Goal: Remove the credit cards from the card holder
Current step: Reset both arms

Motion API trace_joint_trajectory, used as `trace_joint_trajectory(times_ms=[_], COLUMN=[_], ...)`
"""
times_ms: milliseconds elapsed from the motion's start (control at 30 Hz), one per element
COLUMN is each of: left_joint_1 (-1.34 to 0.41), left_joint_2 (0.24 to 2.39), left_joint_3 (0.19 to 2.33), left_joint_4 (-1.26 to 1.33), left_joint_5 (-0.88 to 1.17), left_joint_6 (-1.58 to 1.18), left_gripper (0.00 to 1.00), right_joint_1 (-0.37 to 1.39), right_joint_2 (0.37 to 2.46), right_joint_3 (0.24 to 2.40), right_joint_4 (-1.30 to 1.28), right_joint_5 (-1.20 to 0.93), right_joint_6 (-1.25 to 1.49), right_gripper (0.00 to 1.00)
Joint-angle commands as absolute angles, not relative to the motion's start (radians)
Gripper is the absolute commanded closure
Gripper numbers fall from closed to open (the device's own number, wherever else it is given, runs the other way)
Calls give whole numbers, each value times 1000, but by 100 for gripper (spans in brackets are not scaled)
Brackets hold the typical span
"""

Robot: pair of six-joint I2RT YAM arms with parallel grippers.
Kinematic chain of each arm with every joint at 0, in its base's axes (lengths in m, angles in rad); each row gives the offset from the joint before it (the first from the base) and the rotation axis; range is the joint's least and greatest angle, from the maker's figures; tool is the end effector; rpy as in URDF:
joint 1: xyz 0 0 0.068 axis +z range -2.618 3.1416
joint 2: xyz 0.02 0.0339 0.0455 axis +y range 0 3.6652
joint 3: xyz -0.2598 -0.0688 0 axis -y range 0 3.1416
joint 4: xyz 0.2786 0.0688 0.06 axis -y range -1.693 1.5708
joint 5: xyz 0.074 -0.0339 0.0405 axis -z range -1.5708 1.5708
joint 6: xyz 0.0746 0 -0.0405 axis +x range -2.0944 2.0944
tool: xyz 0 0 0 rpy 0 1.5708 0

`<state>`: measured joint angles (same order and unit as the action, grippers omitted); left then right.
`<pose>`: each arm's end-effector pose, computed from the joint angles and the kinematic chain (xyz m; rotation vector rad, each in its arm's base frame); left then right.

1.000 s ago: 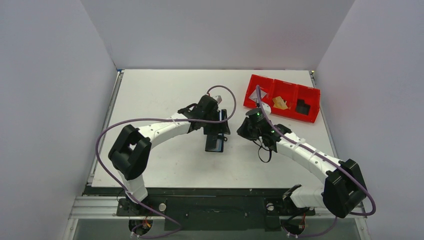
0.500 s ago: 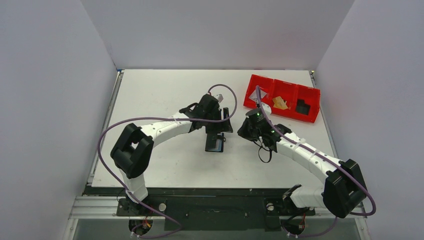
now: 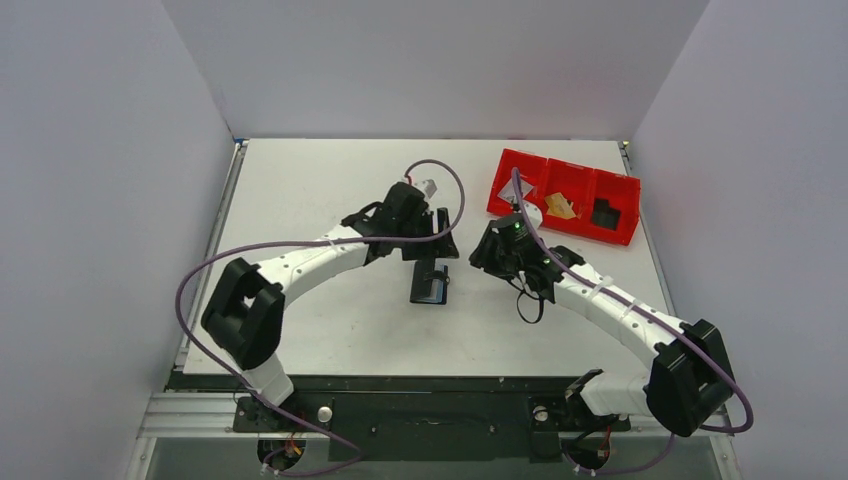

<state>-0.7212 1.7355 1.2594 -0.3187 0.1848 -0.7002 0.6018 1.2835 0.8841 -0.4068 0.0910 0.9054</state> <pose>0.3221 -0.3014 0.1903 0.1227 2.5349 -0.8543 0.2751 0.1807 0.2026 0.4164 2.4244 0.5950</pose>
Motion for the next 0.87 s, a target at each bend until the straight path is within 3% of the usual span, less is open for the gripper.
trace_joint_trajectory(times_ms=[0,400,833], left_joint_1=[-679,-538,-505], left_joint_2=[1581,1357,1308], left_joint_3=[1342,1249,1195], left_joint_4=[-372,-457,-453], left_joint_5=[131,72,70], left_joint_6=[-650,-595,-585], left_gripper=[35,35,34], right_joint_1=[595,593,590], right_joint_2=[1224,1093,1021], right_joint_3=[951,960,952], right_joint_4=[-399,-402,-402], right_joint_5=[126,188,225], right_joint_6=[885,855,834], right_gripper=[56,38,33])
